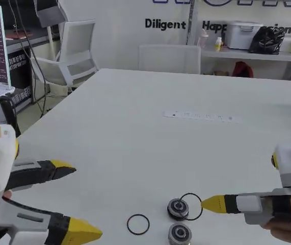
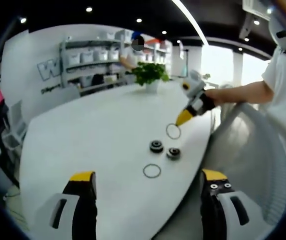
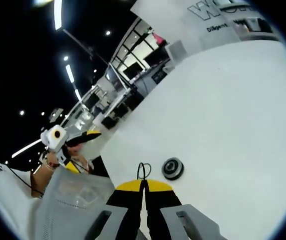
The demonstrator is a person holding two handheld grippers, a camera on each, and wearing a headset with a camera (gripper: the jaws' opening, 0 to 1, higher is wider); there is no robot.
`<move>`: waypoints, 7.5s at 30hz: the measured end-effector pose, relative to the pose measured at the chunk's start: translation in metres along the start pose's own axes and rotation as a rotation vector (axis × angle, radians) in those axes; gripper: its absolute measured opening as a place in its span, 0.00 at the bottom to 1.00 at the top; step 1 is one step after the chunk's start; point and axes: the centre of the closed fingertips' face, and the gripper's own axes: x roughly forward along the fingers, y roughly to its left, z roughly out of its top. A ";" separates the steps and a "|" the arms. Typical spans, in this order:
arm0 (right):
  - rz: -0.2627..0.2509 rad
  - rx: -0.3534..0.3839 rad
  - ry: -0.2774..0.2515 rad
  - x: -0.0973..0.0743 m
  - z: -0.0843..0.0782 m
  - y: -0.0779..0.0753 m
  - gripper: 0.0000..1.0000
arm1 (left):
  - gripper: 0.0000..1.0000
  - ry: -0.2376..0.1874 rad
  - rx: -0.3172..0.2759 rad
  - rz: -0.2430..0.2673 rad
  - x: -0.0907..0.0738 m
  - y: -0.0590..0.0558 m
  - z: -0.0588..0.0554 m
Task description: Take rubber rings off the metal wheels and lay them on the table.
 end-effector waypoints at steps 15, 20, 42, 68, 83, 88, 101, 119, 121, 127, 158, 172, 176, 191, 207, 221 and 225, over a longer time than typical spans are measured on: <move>0.037 -0.046 -0.063 -0.008 0.026 0.021 0.00 | 0.92 -0.007 -0.029 0.070 -0.019 0.009 -0.012; 0.048 -0.082 -0.056 -0.008 0.033 0.033 0.00 | 0.92 0.000 -0.024 0.080 -0.023 0.010 -0.016; 0.064 -0.290 0.127 0.051 0.029 0.070 0.00 | 0.93 -0.068 -0.067 0.110 -0.035 0.013 -0.004; -0.035 -0.272 0.366 0.116 -0.034 0.022 0.00 | 0.93 -0.089 -0.080 0.111 -0.035 0.012 0.002; -0.108 -0.259 0.377 0.120 -0.046 0.001 0.00 | 0.92 -0.096 -0.102 0.132 -0.039 0.014 -0.002; -0.114 -0.257 0.379 0.119 -0.046 -0.001 0.01 | 0.92 -0.097 -0.103 0.138 -0.041 0.014 -0.001; -0.135 -0.259 0.310 0.097 -0.023 -0.008 0.02 | 0.92 -0.094 -0.104 0.137 -0.038 0.015 -0.001; -0.133 -0.402 0.135 0.044 0.029 -0.005 0.13 | 0.90 -0.072 -0.065 0.104 -0.025 0.025 0.010; -0.148 -0.391 0.103 0.036 0.033 -0.013 0.14 | 0.90 -0.071 -0.042 0.091 -0.021 0.025 0.017; -0.199 -0.373 0.057 0.020 0.029 -0.041 0.17 | 0.89 -0.067 0.028 0.054 -0.007 0.026 0.041; -0.232 -0.566 0.167 0.046 -0.010 -0.072 0.30 | 0.53 0.006 0.252 -0.230 0.156 -0.018 0.079; -0.210 -0.596 0.193 0.057 -0.016 -0.068 0.25 | 0.41 0.150 0.294 -0.298 0.191 -0.032 0.027; -0.206 -0.605 0.204 0.058 -0.018 -0.068 0.23 | 0.38 0.155 0.281 -0.304 0.197 -0.034 0.022; -0.197 -0.610 0.205 0.060 -0.019 -0.067 0.21 | 0.23 0.153 0.211 -0.301 0.205 -0.037 0.007; -0.193 -0.608 0.213 0.059 -0.020 -0.068 0.16 | 0.14 0.127 0.173 -0.284 0.202 -0.033 0.004; -0.211 -0.571 0.229 0.056 -0.022 -0.071 0.04 | 0.14 0.110 0.163 -0.279 0.201 -0.034 0.006; -0.227 -0.560 0.232 0.055 -0.021 -0.073 0.01 | 0.14 0.109 0.164 -0.276 0.201 -0.034 0.006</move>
